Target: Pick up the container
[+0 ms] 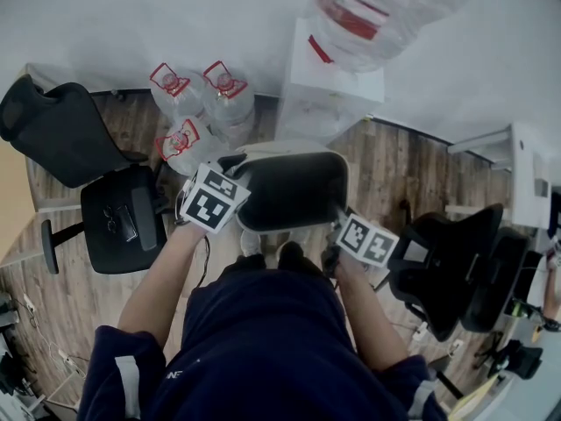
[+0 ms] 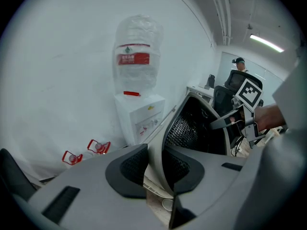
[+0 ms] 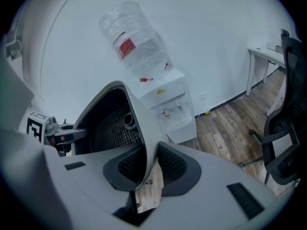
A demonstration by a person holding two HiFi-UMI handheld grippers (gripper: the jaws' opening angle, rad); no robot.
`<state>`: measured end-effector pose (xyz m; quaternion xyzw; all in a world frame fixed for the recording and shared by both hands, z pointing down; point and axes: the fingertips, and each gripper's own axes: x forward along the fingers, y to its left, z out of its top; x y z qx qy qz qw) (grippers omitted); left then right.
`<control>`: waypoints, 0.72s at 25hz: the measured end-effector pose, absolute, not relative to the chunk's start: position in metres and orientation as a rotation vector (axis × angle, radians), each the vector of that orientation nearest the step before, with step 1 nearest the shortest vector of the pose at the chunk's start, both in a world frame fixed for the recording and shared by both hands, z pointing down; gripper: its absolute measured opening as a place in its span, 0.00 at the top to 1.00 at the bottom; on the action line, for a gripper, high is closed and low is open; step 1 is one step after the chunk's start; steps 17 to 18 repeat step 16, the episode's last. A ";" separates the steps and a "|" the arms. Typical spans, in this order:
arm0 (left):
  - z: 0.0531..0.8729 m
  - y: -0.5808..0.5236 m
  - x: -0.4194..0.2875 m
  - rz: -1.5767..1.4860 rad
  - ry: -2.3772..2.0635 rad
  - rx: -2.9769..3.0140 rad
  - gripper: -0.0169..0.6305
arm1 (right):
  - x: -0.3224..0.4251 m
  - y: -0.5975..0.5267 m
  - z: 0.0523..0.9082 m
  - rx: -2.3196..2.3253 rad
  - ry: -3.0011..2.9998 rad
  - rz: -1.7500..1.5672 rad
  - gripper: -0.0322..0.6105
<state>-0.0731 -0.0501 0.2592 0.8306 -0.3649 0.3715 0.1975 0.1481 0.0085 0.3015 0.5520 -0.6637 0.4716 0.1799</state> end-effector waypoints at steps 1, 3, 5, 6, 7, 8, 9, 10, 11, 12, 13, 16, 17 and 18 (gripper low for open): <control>0.259 -0.051 -0.073 1.036 -1.021 2.326 0.83 | 0.148 0.008 0.302 1.559 -1.874 1.332 0.82; 0.260 -0.051 -0.073 1.034 -1.021 2.325 0.83 | 0.148 0.009 0.304 1.556 -1.871 1.334 0.82; 0.260 -0.052 -0.073 1.035 -1.019 2.324 0.83 | 0.148 0.009 0.303 1.555 -1.870 1.336 0.82; 0.261 -0.052 -0.073 1.036 -1.019 2.323 0.83 | 0.147 0.008 0.303 1.556 -1.870 1.339 0.82; 0.261 -0.052 -0.074 1.037 -1.019 2.322 0.83 | 0.147 0.008 0.303 1.556 -1.868 1.341 0.82; 0.262 -0.052 -0.075 1.039 -1.020 2.321 0.83 | 0.146 0.008 0.304 1.555 -1.867 1.344 0.82; 0.262 -0.052 -0.075 1.041 -1.021 2.319 0.83 | 0.145 0.008 0.305 1.554 -1.866 1.346 0.82; 0.263 -0.052 -0.076 1.044 -1.021 2.319 0.83 | 0.145 0.009 0.306 1.551 -1.866 1.347 0.82; 0.263 -0.052 -0.076 1.046 -1.021 2.318 0.83 | 0.144 0.009 0.306 1.549 -1.867 1.349 0.82; 0.263 -0.052 -0.076 1.047 -1.022 2.318 0.83 | 0.144 0.009 0.307 1.546 -1.869 1.351 0.82; 0.262 -0.052 -0.077 1.047 -1.023 2.318 0.83 | 0.143 0.009 0.307 1.544 -1.870 1.354 0.82; 0.260 -0.053 -0.078 1.045 -1.030 2.320 0.83 | 0.141 0.009 0.308 1.537 -1.878 1.361 0.82; 0.260 -0.053 -0.078 1.045 -1.030 2.320 0.83 | 0.141 0.009 0.308 1.537 -1.878 1.361 0.82; 0.260 -0.053 -0.078 1.045 -1.030 2.320 0.83 | 0.141 0.009 0.308 1.537 -1.878 1.361 0.82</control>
